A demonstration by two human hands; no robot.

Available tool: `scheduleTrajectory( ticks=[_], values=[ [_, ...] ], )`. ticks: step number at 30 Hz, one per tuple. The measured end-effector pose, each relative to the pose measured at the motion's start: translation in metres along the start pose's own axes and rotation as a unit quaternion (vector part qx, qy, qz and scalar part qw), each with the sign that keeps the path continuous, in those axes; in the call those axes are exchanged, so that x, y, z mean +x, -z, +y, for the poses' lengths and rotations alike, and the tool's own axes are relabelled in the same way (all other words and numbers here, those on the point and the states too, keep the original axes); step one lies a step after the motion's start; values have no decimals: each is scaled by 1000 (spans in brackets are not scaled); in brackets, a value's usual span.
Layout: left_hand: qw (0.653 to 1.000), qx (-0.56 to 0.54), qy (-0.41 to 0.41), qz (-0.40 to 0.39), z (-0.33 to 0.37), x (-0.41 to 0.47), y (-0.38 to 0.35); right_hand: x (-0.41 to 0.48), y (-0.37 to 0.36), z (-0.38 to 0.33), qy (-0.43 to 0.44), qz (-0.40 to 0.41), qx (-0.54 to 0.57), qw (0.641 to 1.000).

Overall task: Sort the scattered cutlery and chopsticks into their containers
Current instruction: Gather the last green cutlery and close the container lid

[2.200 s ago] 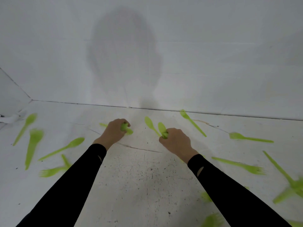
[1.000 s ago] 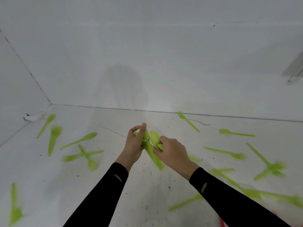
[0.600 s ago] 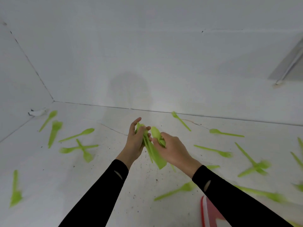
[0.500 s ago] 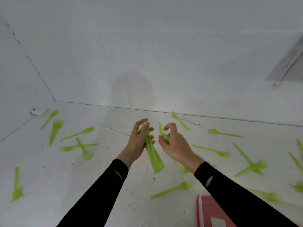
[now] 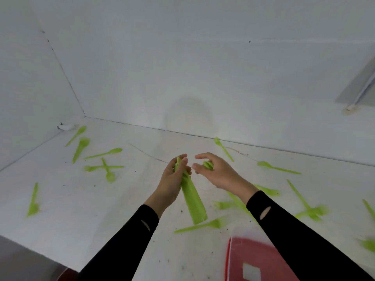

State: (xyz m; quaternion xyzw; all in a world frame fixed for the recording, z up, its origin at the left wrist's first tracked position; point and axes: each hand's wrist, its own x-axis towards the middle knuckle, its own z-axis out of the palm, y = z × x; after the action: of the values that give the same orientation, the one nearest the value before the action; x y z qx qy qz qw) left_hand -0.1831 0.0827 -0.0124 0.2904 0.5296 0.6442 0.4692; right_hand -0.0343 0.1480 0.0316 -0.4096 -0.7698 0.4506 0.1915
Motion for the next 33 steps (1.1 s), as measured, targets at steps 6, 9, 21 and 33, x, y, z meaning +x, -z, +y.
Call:
scheduleTrajectory(
  ticks=[6,9,21,33],
  values=[
    [996,-76,30,30,-5,-26,14,-2,-23,1,-166,-48,322,931],
    [996,-45,33,71,-8,-33,22,-2,-38,-6,-149,-97,319,931],
    [986,-83,22,146,10,-26,88,23,-122,-53,36,-135,5,990],
    [990,-89,31,105,69,-19,197,92,-193,-104,-72,-256,157,951]
  ],
)
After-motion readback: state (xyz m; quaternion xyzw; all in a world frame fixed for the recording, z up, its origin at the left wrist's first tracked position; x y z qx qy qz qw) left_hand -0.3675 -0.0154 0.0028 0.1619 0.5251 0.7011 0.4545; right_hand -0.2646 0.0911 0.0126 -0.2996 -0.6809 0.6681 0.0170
